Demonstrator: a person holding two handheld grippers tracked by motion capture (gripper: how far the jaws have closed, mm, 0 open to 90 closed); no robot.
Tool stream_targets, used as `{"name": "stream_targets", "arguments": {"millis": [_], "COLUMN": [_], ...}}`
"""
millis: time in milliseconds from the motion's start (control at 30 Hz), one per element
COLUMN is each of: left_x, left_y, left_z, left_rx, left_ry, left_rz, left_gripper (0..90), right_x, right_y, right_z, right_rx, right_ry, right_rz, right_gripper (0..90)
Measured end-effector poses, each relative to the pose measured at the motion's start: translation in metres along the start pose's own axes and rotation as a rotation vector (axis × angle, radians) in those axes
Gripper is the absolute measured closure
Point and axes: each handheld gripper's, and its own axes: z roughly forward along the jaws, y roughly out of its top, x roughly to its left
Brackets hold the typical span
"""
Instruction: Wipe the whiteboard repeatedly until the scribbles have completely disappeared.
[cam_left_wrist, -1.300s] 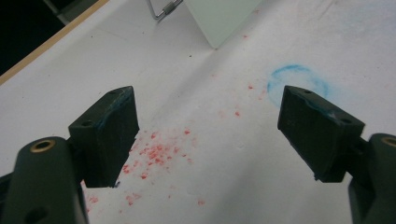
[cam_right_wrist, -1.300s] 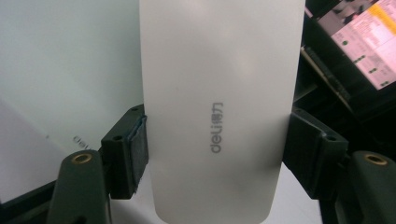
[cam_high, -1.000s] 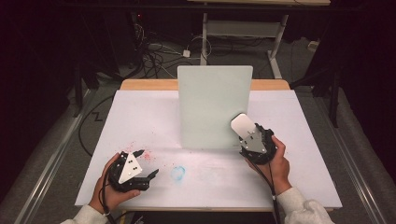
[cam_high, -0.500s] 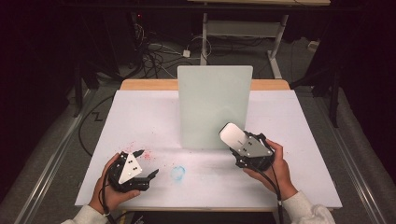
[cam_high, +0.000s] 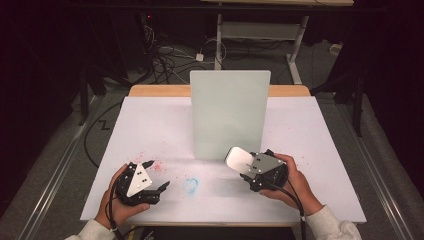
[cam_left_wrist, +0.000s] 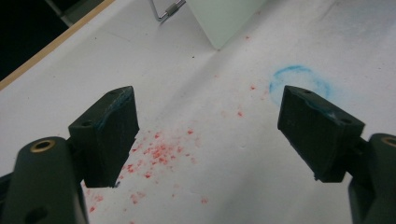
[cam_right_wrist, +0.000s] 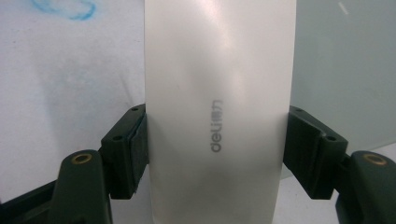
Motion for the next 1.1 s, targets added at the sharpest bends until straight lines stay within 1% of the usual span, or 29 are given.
{"name": "stream_targets", "arguments": {"millis": [100, 167, 200, 267, 333, 467, 533, 667, 767, 867, 967, 1067, 1100], "left_x": [0.0, 0.0, 0.0, -0.001, -0.001, 0.0, 0.0, -0.001, -0.002, -0.002, -0.002, -0.001, -0.001], "left_y": [0.0, 0.0, 0.0, 0.0, 0.0, 0.0, 0.0, 0.0, 0.0, 0.0, 0.0, 0.0, 0.0], "left_z": [0.0, 0.0, 0.0, 0.001, 0.002, 0.001, 0.001, 0.002, 0.003, 0.003, 0.003, 0.003, 0.003], "left_rx": [0.001, 0.001, 0.001, 0.004, 0.006, 0.005, 0.006, 0.008, 0.01, 0.013, 0.013, 0.011, 0.012], "left_ry": [-0.001, -0.001, -0.002, -0.001, -0.002, -0.003, -0.004, -0.006, -0.007, -0.01, -0.011, -0.013, -0.013], "left_rz": [0.0, 0.001, 0.0, 0.002, 0.002, 0.0, 0.0, 0.005, 0.006, 0.006, 0.007, 0.005, 0.005], "left_gripper": [19.4, 19.4, 19.4, 19.4, 19.4, 19.4, 19.4, 19.4, 19.4, 19.4, 19.4, 19.4, 19.4], "right_x": [0.001, 0.0, 0.0, 0.0, 0.001, 0.004, 0.004, 0.006, 0.011, 0.018, 0.024, 0.028, 0.028], "right_y": [0.001, 0.003, 0.004, 0.008, 0.011, 0.013, 0.013, 0.016, 0.022, 0.026, 0.028, 0.03, 0.031], "right_z": [0.0, 0.0, 0.0, 0.003, 0.006, 0.007, 0.006, 0.006, 0.012, 0.02, 0.029, 0.034, 0.035], "right_rx": [0.015, 0.037, 0.059, 0.105, 0.139, 0.166, 0.167, 0.177, 0.19, 0.209, 0.219, 0.243, 0.242], "right_ry": [0.035, 0.069, 0.094, 0.143, 0.176, 0.208, 0.212, 0.241, 0.284, 0.307, 0.327, 0.327, 0.332], "right_rz": [-0.015, -0.039, -0.048, -0.096, -0.117, -0.138, -0.14, -0.15, -0.179, -0.209, -0.22, -0.214, -0.212], "right_gripper": [31.1, 31.1, 31.1, 31.1, 31.1, 31.1, 31.1, 31.0, 31.0, 31.0, 30.9, 31.0, 31.0]}}
